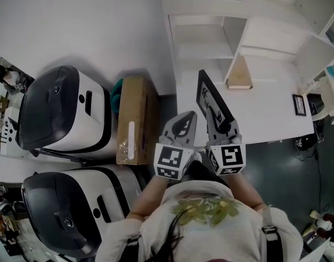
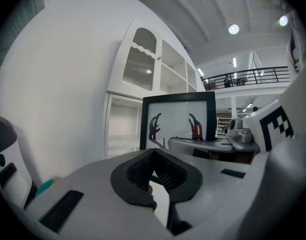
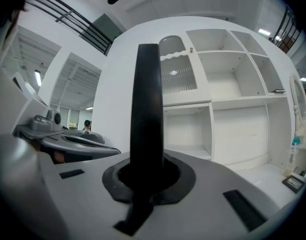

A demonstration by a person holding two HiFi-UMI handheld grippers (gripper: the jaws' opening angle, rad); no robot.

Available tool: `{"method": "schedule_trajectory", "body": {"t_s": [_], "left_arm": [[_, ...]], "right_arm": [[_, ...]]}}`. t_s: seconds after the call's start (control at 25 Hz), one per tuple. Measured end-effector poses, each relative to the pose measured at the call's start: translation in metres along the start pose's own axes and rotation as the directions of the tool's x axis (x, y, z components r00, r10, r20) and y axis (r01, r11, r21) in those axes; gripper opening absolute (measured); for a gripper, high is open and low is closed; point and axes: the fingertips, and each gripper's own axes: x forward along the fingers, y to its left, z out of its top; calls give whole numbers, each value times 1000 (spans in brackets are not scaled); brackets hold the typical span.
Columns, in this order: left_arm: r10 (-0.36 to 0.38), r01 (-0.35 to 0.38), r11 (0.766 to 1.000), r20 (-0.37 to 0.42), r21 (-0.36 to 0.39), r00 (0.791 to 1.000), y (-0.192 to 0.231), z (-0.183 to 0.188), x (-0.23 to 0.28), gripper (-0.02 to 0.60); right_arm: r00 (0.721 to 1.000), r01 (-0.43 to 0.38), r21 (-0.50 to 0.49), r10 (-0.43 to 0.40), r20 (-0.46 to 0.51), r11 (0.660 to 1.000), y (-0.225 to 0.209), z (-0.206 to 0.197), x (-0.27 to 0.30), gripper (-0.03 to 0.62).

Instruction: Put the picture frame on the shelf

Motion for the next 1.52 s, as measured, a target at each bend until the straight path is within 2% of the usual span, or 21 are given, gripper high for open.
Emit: {"method": "schedule_trajectory", "body": {"t_s": [0.68,1.52], "left_arm": [[36,-37,999,17,8,999,36,15,42,28],[69,-69,998,-11,2,998,69,17,85,28]], "right_arm": [[999,-26,-4,26,36,1000,-19,14,61,35],[997,-51,1,51,51,999,-41,17,120,35]]}}
